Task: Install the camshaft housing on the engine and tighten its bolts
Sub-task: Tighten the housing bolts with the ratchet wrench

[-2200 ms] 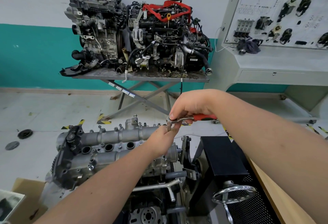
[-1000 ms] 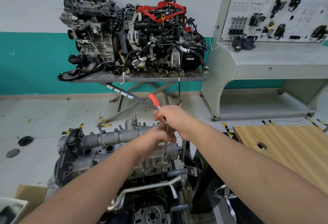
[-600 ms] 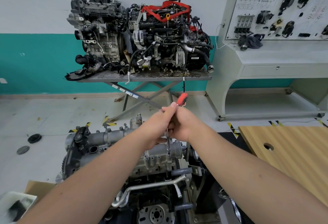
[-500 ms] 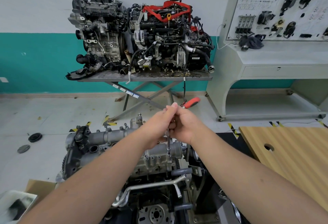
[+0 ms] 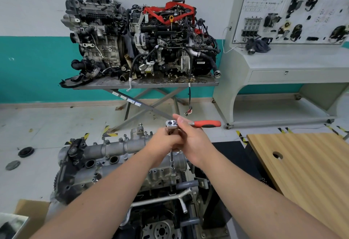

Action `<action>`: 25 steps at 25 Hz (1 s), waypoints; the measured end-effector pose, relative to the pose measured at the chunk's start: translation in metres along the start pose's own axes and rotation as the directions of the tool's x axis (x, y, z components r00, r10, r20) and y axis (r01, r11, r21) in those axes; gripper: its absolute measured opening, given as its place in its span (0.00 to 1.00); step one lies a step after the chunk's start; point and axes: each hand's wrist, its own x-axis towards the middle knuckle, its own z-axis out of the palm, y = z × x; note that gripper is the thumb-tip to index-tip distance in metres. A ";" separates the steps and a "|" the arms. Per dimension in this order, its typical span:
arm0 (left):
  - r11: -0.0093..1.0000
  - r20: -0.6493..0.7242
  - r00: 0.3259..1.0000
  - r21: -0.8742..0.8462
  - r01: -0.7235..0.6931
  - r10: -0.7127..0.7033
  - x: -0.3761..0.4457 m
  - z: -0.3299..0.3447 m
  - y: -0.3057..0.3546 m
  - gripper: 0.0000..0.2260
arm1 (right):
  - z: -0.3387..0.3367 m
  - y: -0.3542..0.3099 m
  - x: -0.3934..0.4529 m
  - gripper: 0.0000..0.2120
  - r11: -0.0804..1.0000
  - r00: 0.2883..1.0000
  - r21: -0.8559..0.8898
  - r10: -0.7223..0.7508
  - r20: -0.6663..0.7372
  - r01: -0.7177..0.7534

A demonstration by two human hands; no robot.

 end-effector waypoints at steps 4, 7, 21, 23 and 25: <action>0.999 -0.131 0.991 -0.040 -0.022 0.017 -0.001 0.007 0.001 0.08 | 0.004 0.003 0.001 0.09 1.000 0.999 -0.018 -0.005 -0.033 0.004; 0.999 -0.176 0.984 0.009 -0.036 0.037 -0.002 0.013 0.003 0.10 | 0.006 0.001 0.002 0.11 1.000 0.998 -0.019 0.002 -0.065 -0.004; 0.998 -0.179 0.982 -0.001 -0.064 0.063 -0.003 0.019 0.008 0.13 | 0.013 0.000 0.004 0.17 1.000 0.986 -0.016 -0.029 -0.166 0.027; 0.997 -0.155 0.985 -0.010 -0.077 0.075 -0.003 0.016 0.007 0.13 | 0.012 0.000 0.001 0.13 0.998 0.988 -0.039 -0.045 -0.146 0.040; 0.998 -0.149 0.987 0.006 -0.055 0.055 -0.001 0.015 0.005 0.11 | 0.010 0.004 -0.005 0.12 0.975 0.989 -0.202 -0.111 -0.102 0.089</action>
